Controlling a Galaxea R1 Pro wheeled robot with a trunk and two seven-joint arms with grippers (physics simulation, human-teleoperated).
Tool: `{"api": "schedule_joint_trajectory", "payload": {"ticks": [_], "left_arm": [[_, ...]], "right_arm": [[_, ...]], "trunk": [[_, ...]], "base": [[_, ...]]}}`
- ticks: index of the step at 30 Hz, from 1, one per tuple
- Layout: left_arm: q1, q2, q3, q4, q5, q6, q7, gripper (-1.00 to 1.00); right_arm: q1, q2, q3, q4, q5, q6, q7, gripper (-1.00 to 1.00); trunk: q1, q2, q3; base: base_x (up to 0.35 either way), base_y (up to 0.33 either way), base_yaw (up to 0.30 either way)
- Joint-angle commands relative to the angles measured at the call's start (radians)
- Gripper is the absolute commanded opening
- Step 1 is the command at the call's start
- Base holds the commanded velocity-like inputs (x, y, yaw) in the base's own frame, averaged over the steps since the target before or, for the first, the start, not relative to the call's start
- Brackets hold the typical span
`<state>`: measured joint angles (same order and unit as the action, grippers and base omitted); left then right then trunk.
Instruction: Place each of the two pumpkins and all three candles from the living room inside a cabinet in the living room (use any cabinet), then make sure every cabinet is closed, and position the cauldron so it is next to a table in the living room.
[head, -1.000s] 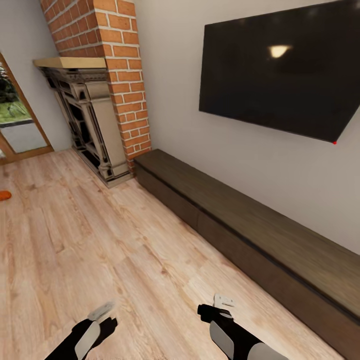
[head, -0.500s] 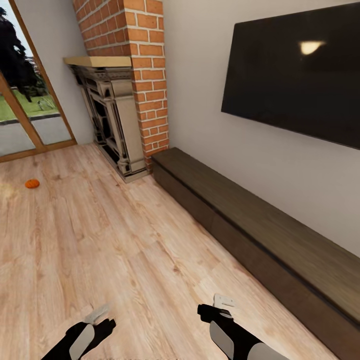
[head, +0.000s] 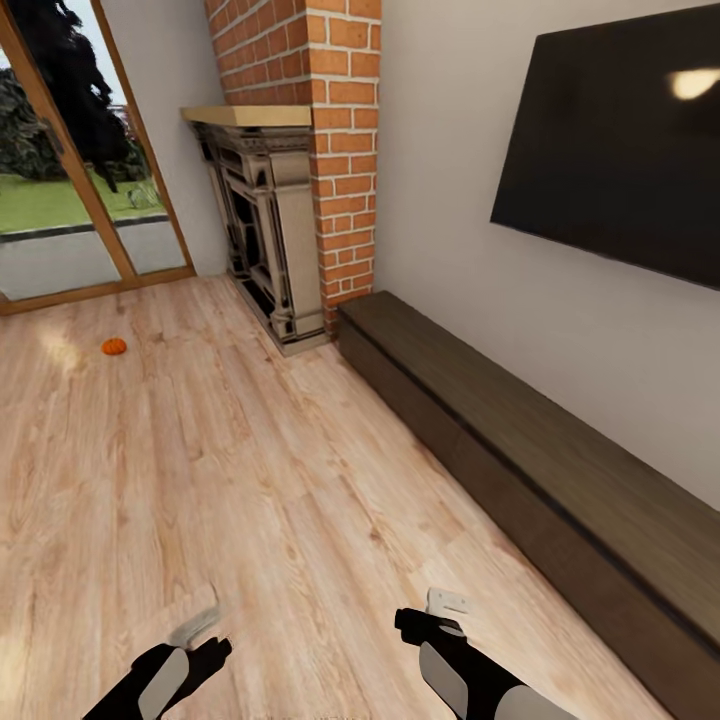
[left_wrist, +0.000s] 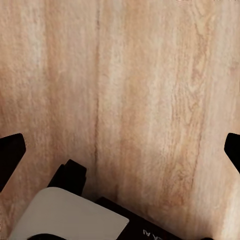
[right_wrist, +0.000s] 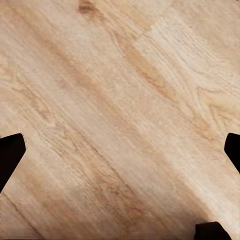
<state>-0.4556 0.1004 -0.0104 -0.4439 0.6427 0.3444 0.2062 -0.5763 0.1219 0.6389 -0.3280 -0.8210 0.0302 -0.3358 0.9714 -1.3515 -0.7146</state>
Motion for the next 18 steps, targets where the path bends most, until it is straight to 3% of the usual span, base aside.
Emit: {"api": "schedule_joint_trajectory", "payload": {"ticks": [1, 18], "left_arm": [[0.000, 0.000, -0.001, -0.003, 0.009, 0.004, 0.007, 1.00], [0.000, 0.000, -0.002, -0.003, 0.009, 0.004, 0.007, 1.00]], "right_arm": [[-0.001, -0.001, 0.008, -0.002, -0.005, 0.003, -0.008, 1.00], [0.000, -0.001, 0.008, 0.000, 0.029, 0.002, -0.008, 1.00]], "trunk": [[0.000, 0.000, -0.002], [0.000, 0.000, -0.020]], "base": [[0.000, 0.000, 0.234], [0.000, 0.000, 0.234]]}}
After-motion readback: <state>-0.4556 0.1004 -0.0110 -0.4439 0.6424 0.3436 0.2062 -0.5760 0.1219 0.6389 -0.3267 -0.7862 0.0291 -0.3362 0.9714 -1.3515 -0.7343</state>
